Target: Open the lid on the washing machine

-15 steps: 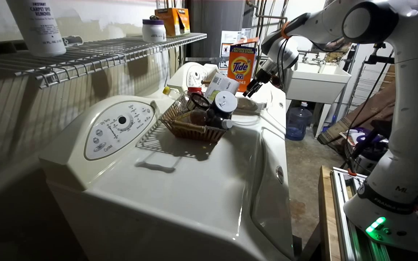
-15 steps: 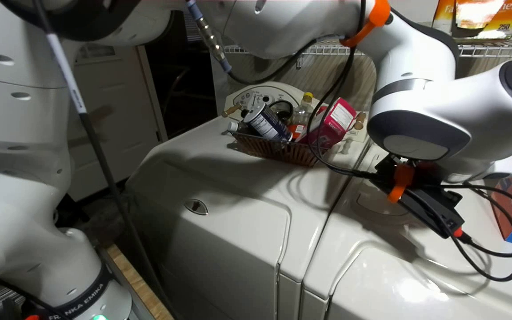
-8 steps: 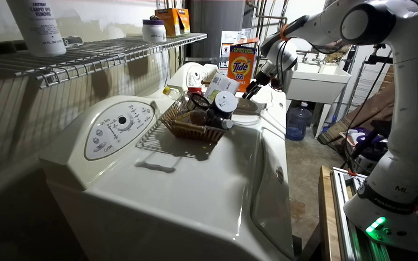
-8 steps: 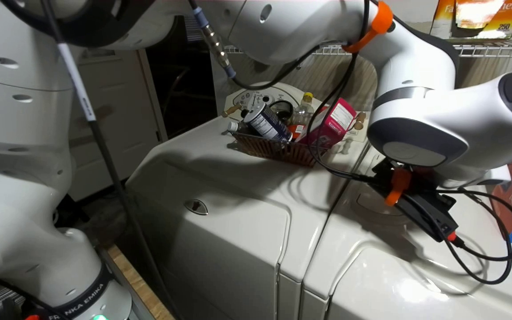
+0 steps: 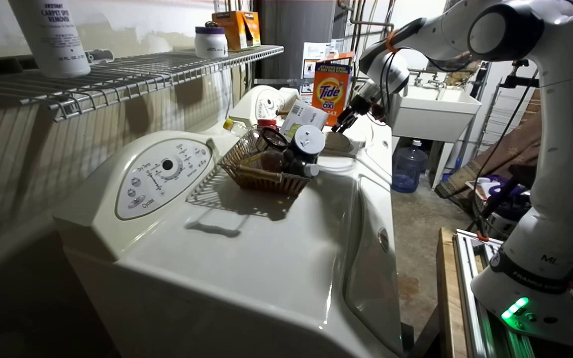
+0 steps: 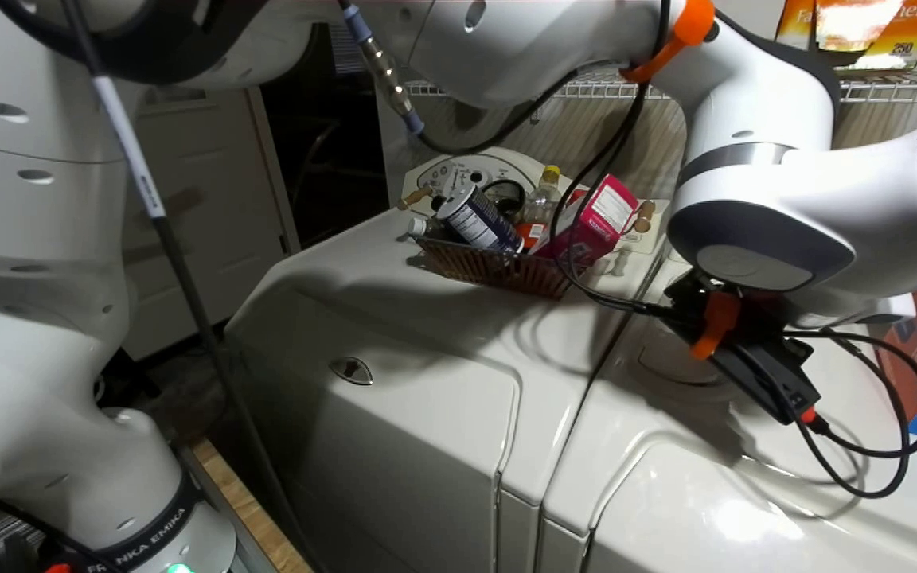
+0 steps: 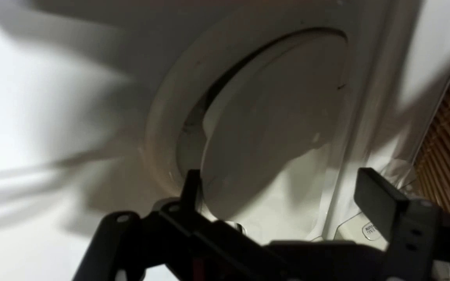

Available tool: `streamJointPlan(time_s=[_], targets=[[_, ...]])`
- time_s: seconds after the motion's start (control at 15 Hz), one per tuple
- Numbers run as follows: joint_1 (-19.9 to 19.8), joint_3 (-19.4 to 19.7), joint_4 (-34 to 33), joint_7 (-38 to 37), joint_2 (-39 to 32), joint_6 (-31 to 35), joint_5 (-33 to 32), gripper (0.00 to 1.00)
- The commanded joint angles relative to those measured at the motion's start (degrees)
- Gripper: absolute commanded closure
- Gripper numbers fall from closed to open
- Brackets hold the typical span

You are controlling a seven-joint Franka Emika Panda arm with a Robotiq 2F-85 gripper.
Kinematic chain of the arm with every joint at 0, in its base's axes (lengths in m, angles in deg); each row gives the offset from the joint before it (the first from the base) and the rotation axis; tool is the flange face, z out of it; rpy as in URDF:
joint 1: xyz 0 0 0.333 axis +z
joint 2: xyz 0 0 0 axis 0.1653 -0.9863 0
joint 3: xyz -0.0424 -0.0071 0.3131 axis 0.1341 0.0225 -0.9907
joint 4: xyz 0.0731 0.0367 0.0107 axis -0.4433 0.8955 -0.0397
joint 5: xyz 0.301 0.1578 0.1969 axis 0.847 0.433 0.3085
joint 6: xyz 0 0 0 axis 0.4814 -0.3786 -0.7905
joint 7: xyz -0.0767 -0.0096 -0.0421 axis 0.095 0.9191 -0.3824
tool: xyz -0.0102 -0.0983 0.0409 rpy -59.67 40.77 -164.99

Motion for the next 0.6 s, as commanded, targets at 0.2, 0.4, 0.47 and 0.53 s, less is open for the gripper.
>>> streamJointPlan(time_s=[0.2, 0.4, 0.47, 0.53], targets=[[-0.1, -0.3, 1.0, 1.5, 5.5, -9.1, 2.2, 0.0], [0.9, 0.4, 2.5, 2.8, 8.7, -12.0, 1.3, 0.0], [1.3, 0.7, 3.1, 3.4, 9.8, -12.8, 0.9, 0.0], [1.7, 1.0, 3.8, 3.4, 10.8, -14.2, 0.2, 0.0]])
